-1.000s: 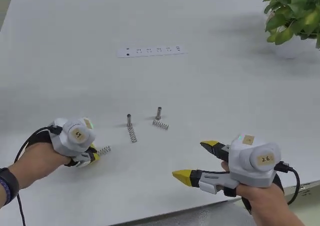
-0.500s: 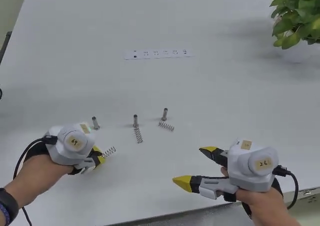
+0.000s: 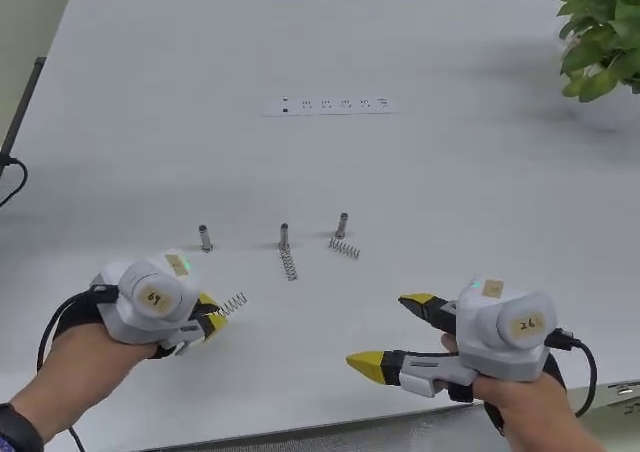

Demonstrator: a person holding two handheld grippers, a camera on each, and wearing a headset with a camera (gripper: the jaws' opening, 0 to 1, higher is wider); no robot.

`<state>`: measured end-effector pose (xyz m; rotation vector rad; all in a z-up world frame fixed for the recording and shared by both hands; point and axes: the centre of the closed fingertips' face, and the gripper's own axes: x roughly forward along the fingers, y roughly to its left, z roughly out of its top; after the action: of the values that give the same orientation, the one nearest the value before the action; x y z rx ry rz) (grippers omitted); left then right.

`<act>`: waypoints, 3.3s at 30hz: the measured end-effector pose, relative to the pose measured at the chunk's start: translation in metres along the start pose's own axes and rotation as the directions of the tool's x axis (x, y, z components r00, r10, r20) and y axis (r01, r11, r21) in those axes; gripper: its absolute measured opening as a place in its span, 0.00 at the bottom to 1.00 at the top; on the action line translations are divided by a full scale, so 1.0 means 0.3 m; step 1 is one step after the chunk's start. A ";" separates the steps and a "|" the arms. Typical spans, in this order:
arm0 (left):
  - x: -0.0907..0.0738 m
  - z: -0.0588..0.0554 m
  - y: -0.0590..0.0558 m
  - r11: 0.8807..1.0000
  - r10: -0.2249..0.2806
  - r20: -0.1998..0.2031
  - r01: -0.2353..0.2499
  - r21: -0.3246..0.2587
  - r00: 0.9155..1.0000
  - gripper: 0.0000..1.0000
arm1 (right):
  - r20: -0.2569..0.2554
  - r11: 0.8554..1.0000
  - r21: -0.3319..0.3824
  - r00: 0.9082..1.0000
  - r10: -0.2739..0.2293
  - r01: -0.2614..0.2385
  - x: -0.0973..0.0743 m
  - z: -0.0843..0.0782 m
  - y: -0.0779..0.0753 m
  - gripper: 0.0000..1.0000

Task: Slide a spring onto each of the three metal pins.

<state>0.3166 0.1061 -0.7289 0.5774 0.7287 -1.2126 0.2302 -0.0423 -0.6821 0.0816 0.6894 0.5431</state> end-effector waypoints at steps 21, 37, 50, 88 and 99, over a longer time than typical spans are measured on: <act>-0.049 0.142 -0.129 0.996 -0.008 0.099 0.000 0.085 0.995 0.02 | 0.021 0.990 -0.046 0.991 0.134 -0.133 0.082 0.068 0.100 0.54; -0.039 0.201 -0.250 0.986 -0.070 0.121 0.050 0.162 0.990 0.02 | 0.069 0.970 -0.028 0.968 0.241 -0.240 0.106 0.106 0.172 0.37; -0.056 0.235 -0.314 0.968 -0.110 0.137 0.075 0.237 0.984 0.02 | 0.067 0.951 -0.006 0.949 0.309 -0.310 0.114 0.097 0.228 0.23; 0.026 0.302 -0.350 0.966 -0.172 0.212 0.123 0.226 0.962 0.02 | -0.057 0.941 -0.188 0.959 0.277 -0.282 0.064 0.135 0.210 0.09; 0.023 0.323 -0.356 0.954 -0.184 0.210 0.123 0.273 0.960 0.02 | -0.235 0.879 -0.359 0.941 0.242 -0.316 0.033 0.086 0.184 0.18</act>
<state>0.2330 0.0024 -0.6732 0.5861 0.4250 -1.5066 0.2279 0.0127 -0.6542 -0.2525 0.7404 0.9708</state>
